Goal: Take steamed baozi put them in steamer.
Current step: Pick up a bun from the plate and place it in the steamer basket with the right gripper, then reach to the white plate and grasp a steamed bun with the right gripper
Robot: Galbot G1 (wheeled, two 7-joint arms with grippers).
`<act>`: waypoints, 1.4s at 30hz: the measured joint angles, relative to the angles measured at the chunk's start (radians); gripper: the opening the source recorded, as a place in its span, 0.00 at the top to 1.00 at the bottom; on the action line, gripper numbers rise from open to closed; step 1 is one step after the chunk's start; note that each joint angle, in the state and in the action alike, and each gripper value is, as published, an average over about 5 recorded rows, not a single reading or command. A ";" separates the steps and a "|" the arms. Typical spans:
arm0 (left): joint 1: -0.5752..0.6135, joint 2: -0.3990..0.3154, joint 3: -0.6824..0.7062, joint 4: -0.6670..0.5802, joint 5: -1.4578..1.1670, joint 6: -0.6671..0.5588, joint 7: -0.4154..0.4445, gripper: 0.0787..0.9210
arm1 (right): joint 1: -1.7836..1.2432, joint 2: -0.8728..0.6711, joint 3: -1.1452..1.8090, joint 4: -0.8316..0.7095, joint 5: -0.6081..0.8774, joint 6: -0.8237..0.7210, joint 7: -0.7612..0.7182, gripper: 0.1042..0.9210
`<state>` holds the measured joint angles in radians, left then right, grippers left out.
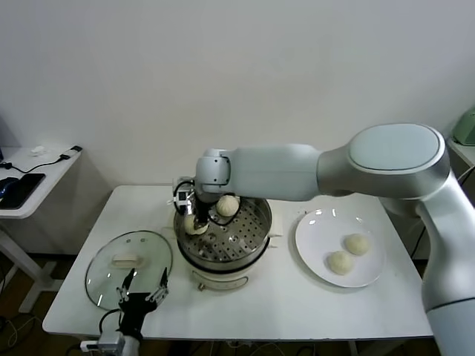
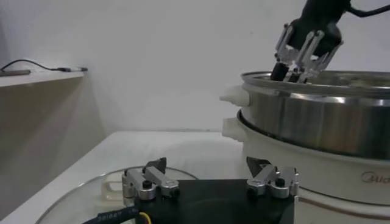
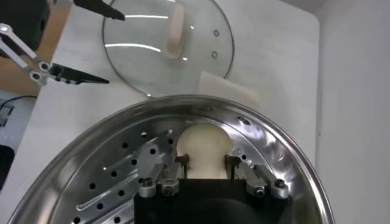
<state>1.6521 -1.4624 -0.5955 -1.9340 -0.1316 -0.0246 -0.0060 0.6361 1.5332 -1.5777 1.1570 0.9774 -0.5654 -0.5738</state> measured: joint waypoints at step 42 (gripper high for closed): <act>0.026 -0.008 -0.018 -0.030 -0.014 0.006 -0.001 0.12 | 0.167 -0.781 -0.219 0.221 -0.405 0.291 -0.351 0.12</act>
<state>1.6779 -1.4704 -0.6134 -1.9642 -0.1459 -0.0185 -0.0067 0.8033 0.7518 -1.7969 1.3781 0.5724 -0.2743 -0.9244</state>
